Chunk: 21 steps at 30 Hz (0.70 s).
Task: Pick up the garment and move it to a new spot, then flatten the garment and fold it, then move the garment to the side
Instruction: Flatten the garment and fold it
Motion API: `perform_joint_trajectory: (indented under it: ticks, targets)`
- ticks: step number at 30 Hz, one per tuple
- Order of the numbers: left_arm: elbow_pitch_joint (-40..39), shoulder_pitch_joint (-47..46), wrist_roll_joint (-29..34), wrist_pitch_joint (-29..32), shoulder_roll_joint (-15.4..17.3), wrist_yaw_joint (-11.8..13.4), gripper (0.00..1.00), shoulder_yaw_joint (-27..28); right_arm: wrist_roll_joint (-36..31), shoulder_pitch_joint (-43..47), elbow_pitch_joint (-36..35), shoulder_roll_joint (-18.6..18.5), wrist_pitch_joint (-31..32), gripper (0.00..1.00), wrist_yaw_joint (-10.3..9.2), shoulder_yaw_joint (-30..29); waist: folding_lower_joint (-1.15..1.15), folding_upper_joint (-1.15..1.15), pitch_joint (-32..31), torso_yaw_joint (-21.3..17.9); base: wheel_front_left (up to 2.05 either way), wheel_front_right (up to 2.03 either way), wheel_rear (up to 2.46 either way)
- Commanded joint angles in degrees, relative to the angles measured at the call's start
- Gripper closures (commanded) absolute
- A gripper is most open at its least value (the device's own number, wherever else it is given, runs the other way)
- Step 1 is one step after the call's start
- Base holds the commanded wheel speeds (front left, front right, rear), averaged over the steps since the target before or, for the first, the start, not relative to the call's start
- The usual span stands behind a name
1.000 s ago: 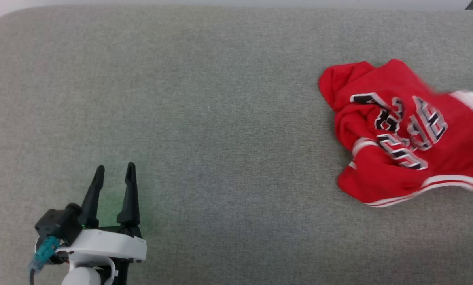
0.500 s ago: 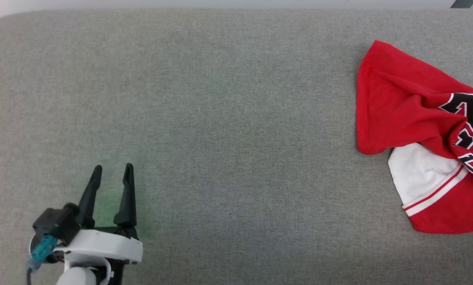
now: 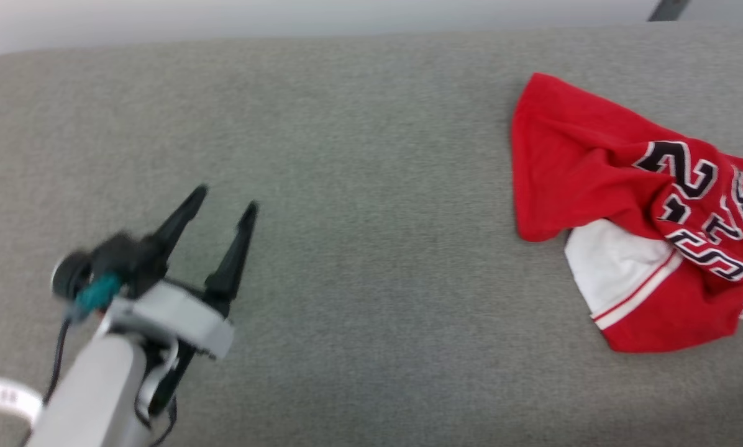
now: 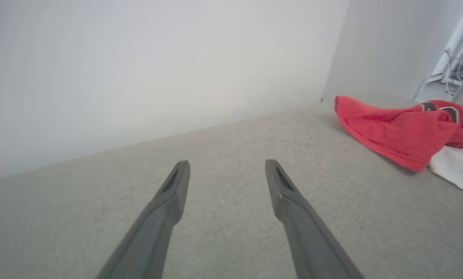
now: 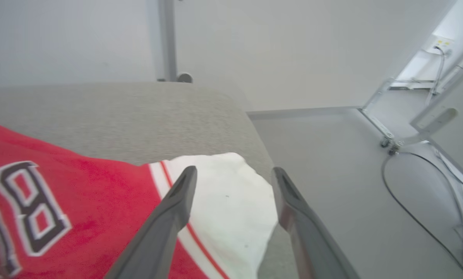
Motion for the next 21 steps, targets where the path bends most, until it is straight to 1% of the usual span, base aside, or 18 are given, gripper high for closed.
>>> perform_joint_trajectory:
  ticks: [1,3,5,7,9,11,13,15,16,18,20,21]
  targets:
    - [-0.92,-1.9,-1.31,1.63,0.93,-0.19,0.0,-1.53,0.54,1.17,-2.54,1.8,-1.02,0.0,-0.09,-0.06,0.0,0.0,-1.04,-2.3,0.0,0.0,0.0]
    - [-2.35,-4.95,-5.29,7.53,3.21,-0.19,0.0,-6.51,-0.3,3.46,-8.57,3.28,-1.96,0.0,-0.1,0.2,0.0,0.0,-1.42,-4.02,0.0,0.0,0.0]
    - [-4.08,-8.02,-10.55,16.07,5.73,-0.19,0.0,-12.43,-1.28,5.74,-16.26,5.42,-2.2,0.0,-0.1,-0.74,0.0,0.0,-1.84,-6.03,0.0,0.0,0.0]
    - [-6.2,-11.09,-17.89,25.72,7.41,-0.19,0.0,-17.48,-3.53,8.93,-24.57,7.45,-2.23,0.0,-0.1,-2.62,0.0,0.0,-2.14,-8.1,0.0,0.0,0.0]
    - [-7.24,-13.73,-25.47,34.09,7.55,-0.17,0.0,-19.81,-5.63,12.68,-31.48,9.76,-2.24,0.0,-0.1,-5.0,0.0,0.0,-2.43,-9.98,0.0,0.0,0.0]
    - [-7.56,-16.58,-30.79,41.5,6.95,-0.18,0.0,-21.9,-7.54,15.89,-37.77,12.33,-2.19,0.0,-0.1,-7.42,0.0,0.0,-2.3,-11.49,0.0,0.0,0.0]
    - [-5.91,-19.02,-34.97,47.21,4.57,0.2,0.0,-23.09,-8.99,19.22,-43.37,14.74,-2.2,0.0,-0.1,-9.73,0.0,0.0,-2.08,-12.66,0.0,0.0,0.0]
    - [-3.55,-21.92,-36.85,51.76,1.65,1.03,0.0,-24.66,-10.04,22.13,-47.88,16.86,-2.18,0.0,-0.1,-11.13,0.0,0.0,-1.53,-13.96,0.0,0.0,0.0]
    - [-1.95,-23.21,-37.63,53.23,-0.06,1.9,0.0,-25.09,-10.55,23.11,-49.46,17.53,-2.17,0.0,-0.1,-11.8,0.0,0.0,-1.11,-14.65,0.0,0.0,0.0]
    - [1.52,-25.81,-36.92,55.14,-3.22,3.35,0.0,-26.65,-10.92,24.04,-52.57,19.49,-2.18,0.0,-0.09,-12.42,0.0,0.0,0.0,-16.35,0.0,0.0,0.0]
    - [5.4,-28.07,-35.91,55.75,-6.37,4.18,0.0,-28.01,-11.51,24.48,-54.55,21.0,-2.18,0.0,-0.1,-12.74,0.0,0.0,1.3,-18.3,0.0,0.0,0.0]
    - [7.49,-29.02,-35.78,55.36,-7.97,5.09,0.0,-27.93,-11.73,24.48,-55.21,21.61,-2.18,0.0,-0.1,-12.73,0.0,0.0,1.98,-19.33,0.0,0.0,0.0]
